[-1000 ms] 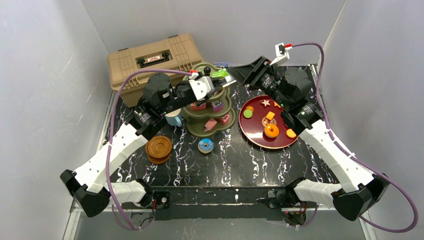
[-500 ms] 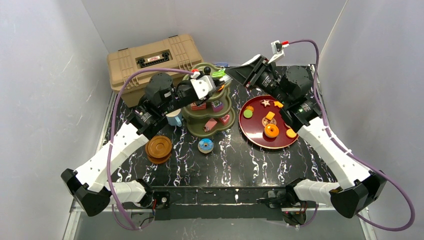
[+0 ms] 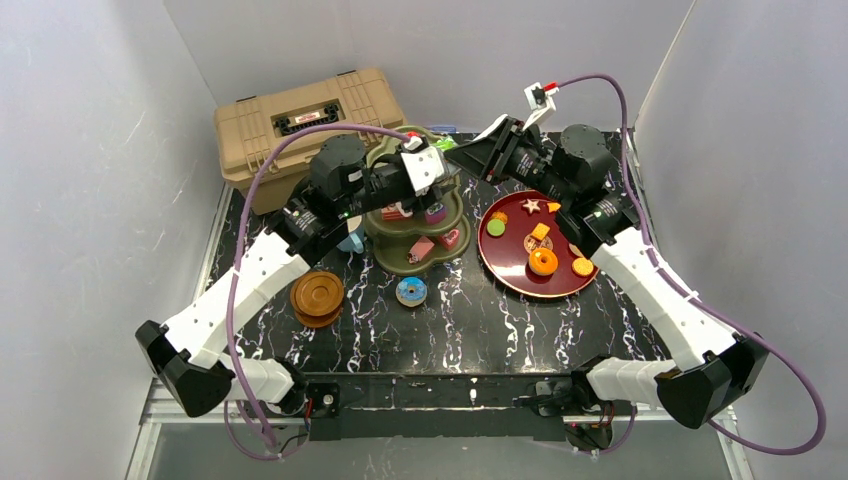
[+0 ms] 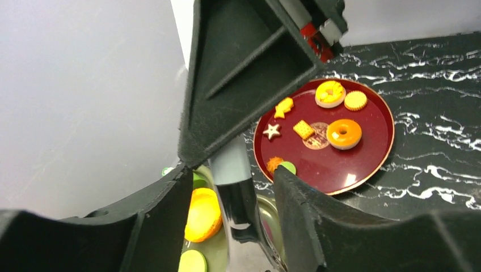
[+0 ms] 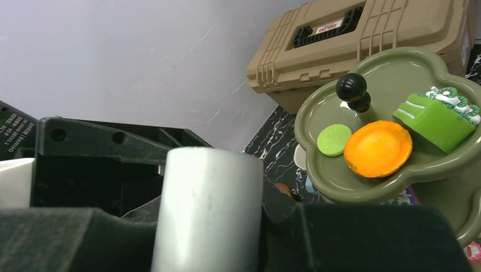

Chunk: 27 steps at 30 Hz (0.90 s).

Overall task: Serve the afternoon tea
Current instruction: Adjust the clamp.

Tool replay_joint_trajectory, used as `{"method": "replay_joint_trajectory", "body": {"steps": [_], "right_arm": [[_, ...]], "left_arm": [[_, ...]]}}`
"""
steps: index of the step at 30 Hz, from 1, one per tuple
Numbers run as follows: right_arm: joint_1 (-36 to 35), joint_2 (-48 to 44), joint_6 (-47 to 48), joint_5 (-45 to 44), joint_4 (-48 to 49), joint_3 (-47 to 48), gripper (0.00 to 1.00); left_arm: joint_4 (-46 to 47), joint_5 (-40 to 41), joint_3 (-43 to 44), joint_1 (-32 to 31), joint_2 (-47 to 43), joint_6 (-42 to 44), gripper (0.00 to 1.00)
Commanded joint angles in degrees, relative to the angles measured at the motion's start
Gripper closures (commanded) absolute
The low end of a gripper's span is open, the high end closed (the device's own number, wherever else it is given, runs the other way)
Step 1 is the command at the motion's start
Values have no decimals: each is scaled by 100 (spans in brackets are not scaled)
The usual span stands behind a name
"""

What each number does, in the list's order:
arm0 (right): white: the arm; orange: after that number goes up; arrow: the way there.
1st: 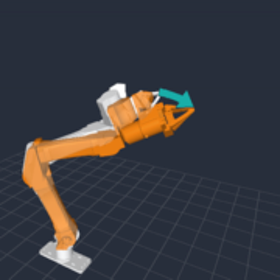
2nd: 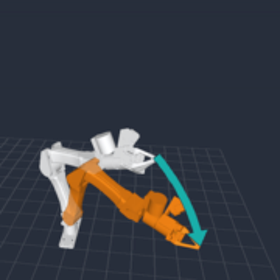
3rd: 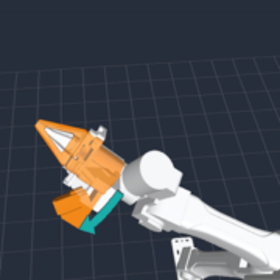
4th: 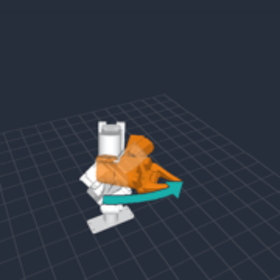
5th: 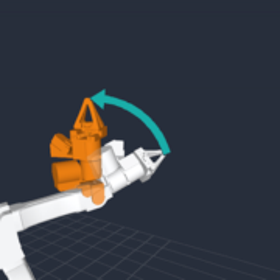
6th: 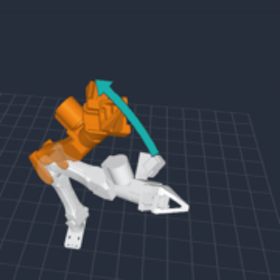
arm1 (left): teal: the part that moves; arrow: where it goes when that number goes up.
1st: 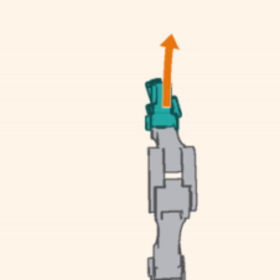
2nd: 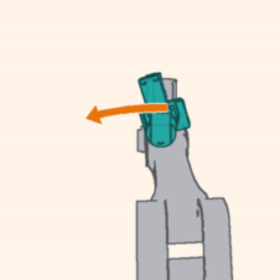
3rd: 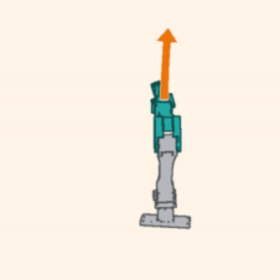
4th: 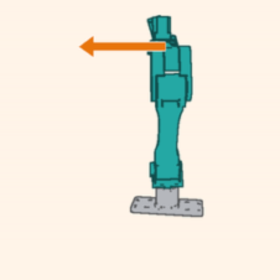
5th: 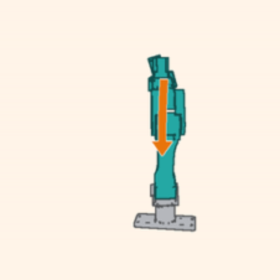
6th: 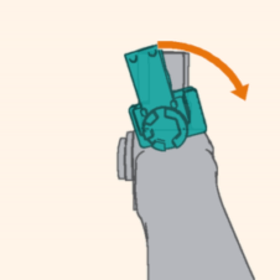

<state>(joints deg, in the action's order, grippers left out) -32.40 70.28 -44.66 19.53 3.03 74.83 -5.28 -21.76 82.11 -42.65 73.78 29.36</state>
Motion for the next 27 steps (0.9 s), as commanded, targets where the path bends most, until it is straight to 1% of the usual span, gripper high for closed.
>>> {"method": "replay_joint_trajectory", "body": {"steps": [1,5,7,10,11,13,14,16,18,19,21,22,24,27], "right_arm": [[-14,-58,319,78,77,480,76],[-15,-52,383,28,-49,571,76],[-20,-39,398,43,-69,585,75],[-20,-36,396,42,-124,558,74],[-20,-47,376,38,-115,522,72],[-20,-92,308,2,-18,428,63],[-20,-124,263,-34,50,366,58],[-20,-204,171,-115,228,224,41],[-20,-291,123,-235,395,96,29],[-20,-326,106,-301,471,41,25],[-20,-364,55,-412,644,-67,21],[-20,-355,14,-422,745,-112,20],[-20,-275,-87,-399,783,-117,23],[-20,-191,-176,-324,718,-113,27]], "left_arm": [[-463,52,205,-30,106,-19,50],[-544,252,18,-175,98,125,59],[-452,465,-62,-264,100,264,65],[-187,822,-7,-303,172,287,83],[-138,934,36,-305,205,261,89],[-90,1106,108,-304,260,147,100],[-92,1164,163,-301,288,49,100],[-133,1223,194,-304,313,-258,100],[-113,1173,149,-302,265,-577,100],[-69,1094,100,-305,231,-720,100],[-27,955,47,-320,158,-1012,100],[-26,925,43,-345,144,-1085,100],[56,858,39,-365,123,-1092,100],[227,889,-20,-380,70,-817,100]]}}
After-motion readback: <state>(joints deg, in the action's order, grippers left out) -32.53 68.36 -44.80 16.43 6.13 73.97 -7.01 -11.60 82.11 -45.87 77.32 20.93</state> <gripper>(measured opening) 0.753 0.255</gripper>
